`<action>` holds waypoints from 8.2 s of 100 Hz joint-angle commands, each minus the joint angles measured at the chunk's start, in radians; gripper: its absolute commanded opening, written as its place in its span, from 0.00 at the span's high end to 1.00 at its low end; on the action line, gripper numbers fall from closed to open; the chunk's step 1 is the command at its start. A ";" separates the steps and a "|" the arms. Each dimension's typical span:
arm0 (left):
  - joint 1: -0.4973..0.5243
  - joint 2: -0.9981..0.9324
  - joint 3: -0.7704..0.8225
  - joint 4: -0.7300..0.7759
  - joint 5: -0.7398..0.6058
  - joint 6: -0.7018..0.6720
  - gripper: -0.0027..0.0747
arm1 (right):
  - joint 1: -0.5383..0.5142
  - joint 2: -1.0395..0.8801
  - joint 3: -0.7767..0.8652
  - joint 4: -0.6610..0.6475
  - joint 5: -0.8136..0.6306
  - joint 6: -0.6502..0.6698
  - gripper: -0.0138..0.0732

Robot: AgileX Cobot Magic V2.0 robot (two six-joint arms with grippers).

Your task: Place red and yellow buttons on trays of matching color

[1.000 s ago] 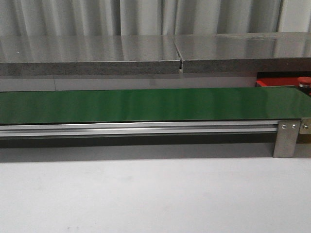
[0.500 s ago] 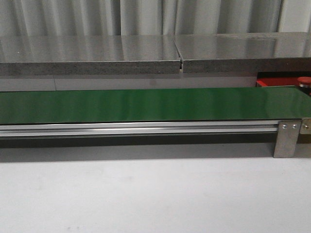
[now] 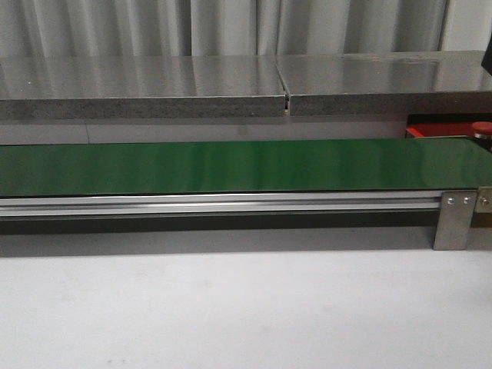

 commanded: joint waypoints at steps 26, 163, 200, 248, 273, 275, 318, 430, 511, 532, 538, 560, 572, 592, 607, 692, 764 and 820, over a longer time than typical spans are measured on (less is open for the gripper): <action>-0.008 0.005 -0.024 -0.018 -0.065 -0.009 0.99 | 0.002 -0.367 0.298 -0.004 -0.222 -0.011 0.98; 0.279 0.391 -0.210 -0.026 -0.136 -0.087 0.99 | 0.002 -1.026 0.596 -0.004 -0.247 -0.016 0.98; 0.469 0.628 -0.309 0.010 -0.100 -0.087 0.44 | 0.002 -1.026 0.596 -0.004 -0.247 -0.016 0.98; 0.750 0.878 -0.428 0.007 0.092 -0.201 0.29 | 0.002 -1.026 0.596 -0.004 -0.247 -0.016 0.98; 0.832 1.064 -0.537 0.007 0.188 -0.210 0.30 | 0.002 -1.026 0.596 -0.004 -0.247 -0.016 0.98; 0.835 1.078 -0.546 0.007 0.192 -0.210 0.30 | 0.002 -1.026 0.596 -0.004 -0.247 -0.016 0.98; 0.842 1.328 -0.715 0.014 0.208 -0.220 0.37 | 0.002 -1.026 0.596 -0.004 -0.247 -0.016 0.98; 0.842 1.387 -0.862 0.008 0.192 -0.234 0.66 | 0.002 -1.026 0.596 -0.004 -0.247 -0.016 0.98; 0.656 1.221 -0.862 -0.211 0.229 -0.052 0.66 | 0.002 -1.026 0.596 -0.004 -0.247 -0.016 0.98; 0.580 1.269 -0.862 -0.211 0.237 -0.052 0.66 | 0.002 -1.026 0.596 -0.004 -0.247 -0.016 0.98; 0.567 1.278 -0.862 -0.211 0.240 -0.052 0.66 | 0.002 -1.026 0.596 -0.004 -0.247 -0.016 0.98; 0.558 1.295 -0.862 -0.201 0.248 -0.050 0.61 | 0.002 -1.026 0.596 -0.004 -0.247 -0.016 0.98; 0.558 1.295 -0.862 -0.199 0.239 -0.028 0.38 | 0.002 -1.026 0.596 -0.004 -0.247 -0.016 0.98; 0.558 1.292 -0.864 -0.223 0.195 -0.028 0.23 | 0.002 -1.026 0.596 -0.004 -0.247 -0.016 0.98; 0.560 1.292 -0.911 -0.239 0.188 -0.059 0.23 | 0.002 -1.026 0.596 -0.004 -0.247 -0.016 0.98; 0.570 1.705 -1.413 -0.034 0.361 -0.420 0.23 | 0.002 -1.026 0.596 -0.004 -0.247 -0.016 0.98; 0.570 1.847 -1.501 -0.035 0.335 -0.454 0.47 | 0.002 -1.026 0.596 -0.004 -0.247 -0.016 0.98; 0.570 1.843 -1.550 -0.035 0.350 -0.450 0.56 | 0.002 -1.026 0.596 -0.004 -0.247 -0.016 0.98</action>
